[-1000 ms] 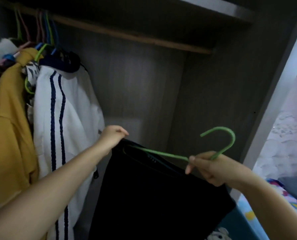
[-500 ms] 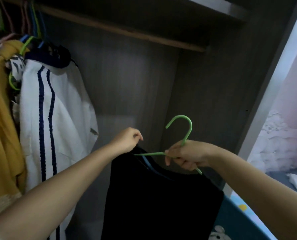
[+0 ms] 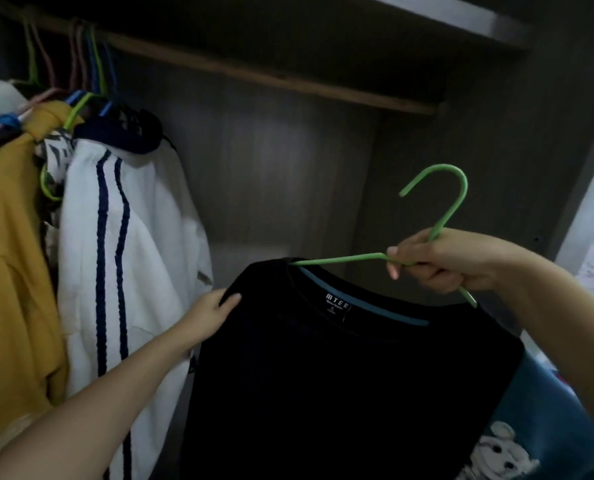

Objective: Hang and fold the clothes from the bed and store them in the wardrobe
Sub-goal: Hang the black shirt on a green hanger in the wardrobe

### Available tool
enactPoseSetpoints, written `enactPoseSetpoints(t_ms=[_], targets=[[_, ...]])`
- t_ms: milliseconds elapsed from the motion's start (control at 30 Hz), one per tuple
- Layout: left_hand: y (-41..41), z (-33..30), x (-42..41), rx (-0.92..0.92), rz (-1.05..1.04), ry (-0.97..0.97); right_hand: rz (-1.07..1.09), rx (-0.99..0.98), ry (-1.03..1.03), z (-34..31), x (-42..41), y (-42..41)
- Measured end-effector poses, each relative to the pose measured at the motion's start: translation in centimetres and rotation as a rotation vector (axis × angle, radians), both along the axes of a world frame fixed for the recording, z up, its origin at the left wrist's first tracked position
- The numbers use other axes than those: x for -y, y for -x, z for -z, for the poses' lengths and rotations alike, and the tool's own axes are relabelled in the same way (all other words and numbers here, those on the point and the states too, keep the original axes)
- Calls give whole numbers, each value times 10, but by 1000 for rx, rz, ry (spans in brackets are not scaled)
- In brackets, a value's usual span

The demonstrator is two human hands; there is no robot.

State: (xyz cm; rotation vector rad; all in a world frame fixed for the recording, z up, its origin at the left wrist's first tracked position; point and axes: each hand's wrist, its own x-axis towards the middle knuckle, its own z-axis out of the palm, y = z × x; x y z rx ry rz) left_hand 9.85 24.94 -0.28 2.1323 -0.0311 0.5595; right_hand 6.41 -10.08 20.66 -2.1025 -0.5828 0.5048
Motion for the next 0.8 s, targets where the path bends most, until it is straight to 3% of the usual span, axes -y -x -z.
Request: enactPoseSetpoints(t_ms=[67,167,233,333,433,533,733,800], targets=[[-5,-16,-12,94,-112,-161,-19,-31,75,4,8,0],[-7,-50,-3,94,-186,-343,-63,-37,177,18,4,2],[-5,-71,21,115,-134,-337,-8,-3,69,21,-3,0],[8,-95,65,318,41,-408,43,-29,-114,16,-10,-1],[17,-98,102,285,268,-510,26,-117,-137,20,-23,-1],[16,-97,117,358,246,-430,35,-151,-171,26,-46,-3],[-1,-108,66,405,-45,-339,-171,248,-83,19,-39,-10],[-9,-117,56,337,-143,-340,-131,371,-103,25,-48,-13]])
